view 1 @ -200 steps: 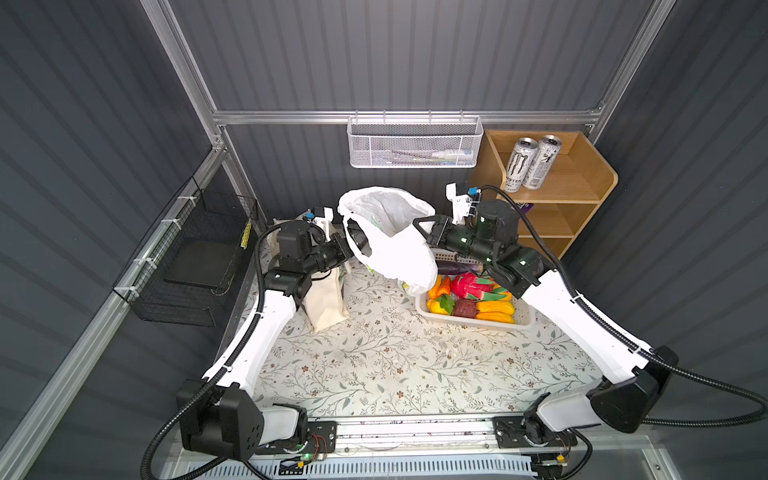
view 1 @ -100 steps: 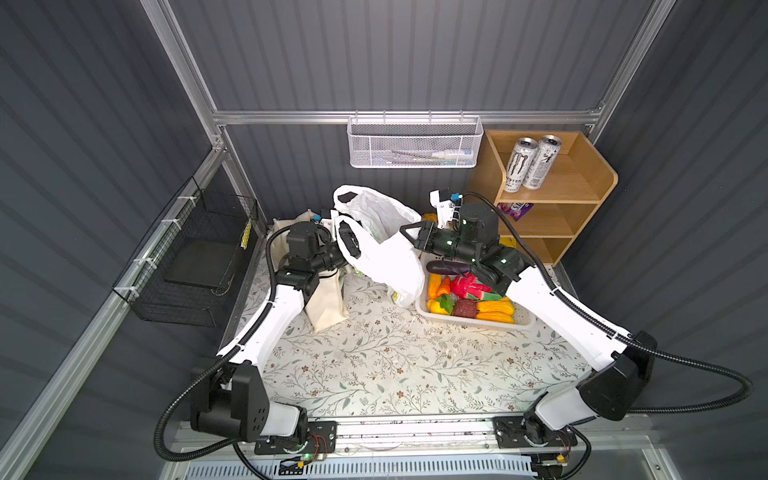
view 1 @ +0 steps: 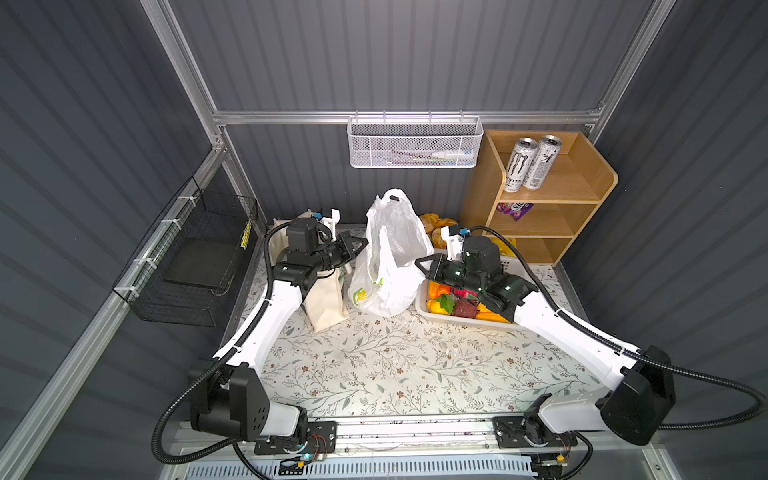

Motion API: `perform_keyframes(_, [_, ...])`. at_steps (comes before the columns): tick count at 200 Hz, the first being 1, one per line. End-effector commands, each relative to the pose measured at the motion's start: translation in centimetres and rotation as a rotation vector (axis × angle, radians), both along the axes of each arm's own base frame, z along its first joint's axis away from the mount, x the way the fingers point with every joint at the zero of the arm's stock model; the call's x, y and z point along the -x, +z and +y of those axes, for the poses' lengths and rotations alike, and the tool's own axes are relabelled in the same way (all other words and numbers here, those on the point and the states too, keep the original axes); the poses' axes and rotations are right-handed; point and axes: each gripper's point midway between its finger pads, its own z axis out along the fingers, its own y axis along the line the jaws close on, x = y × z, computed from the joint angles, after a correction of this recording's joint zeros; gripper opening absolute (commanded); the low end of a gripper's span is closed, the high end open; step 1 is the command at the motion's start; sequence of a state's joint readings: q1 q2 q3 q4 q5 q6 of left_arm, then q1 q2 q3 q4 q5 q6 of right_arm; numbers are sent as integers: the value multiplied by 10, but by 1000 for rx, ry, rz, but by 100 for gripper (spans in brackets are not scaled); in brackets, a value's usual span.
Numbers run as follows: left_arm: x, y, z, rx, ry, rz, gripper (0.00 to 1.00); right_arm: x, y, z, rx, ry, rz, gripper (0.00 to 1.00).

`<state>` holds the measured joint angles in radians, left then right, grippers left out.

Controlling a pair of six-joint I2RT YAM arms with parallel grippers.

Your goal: Place the mixed food into the grocery bags and tie them

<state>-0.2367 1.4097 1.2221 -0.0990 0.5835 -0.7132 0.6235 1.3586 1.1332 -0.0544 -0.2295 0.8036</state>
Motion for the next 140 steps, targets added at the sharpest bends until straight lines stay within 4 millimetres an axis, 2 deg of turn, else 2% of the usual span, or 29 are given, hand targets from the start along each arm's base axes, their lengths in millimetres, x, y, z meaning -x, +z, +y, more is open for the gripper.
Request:
perform_keyframes(1, [2,3,0,-29,-5,-12,0,0,3,-9,8,-25,-29,5])
perform_keyframes(42, [3,0,-4,-7,-21,10,0,6,-3,0,8,38,-18,5])
perform_keyframes(54, [5,-1,-7,-16,-30,19,21,6,-3,3,7,53,-22,4])
perform_keyframes(73, [8,-10,-18,-72,-49,37,44,5,-8,5,12,63,-19,4])
perform_keyframes(79, [10,-15,-22,-102,-57,44,47,5,-11,6,13,67,-14,4])
perform_keyframes(112, [13,-51,-29,-310,-23,99,53,5,-22,9,-1,80,8,3])
perform_keyframes(140, [11,-78,-11,-441,76,152,54,5,-30,9,2,85,20,3])
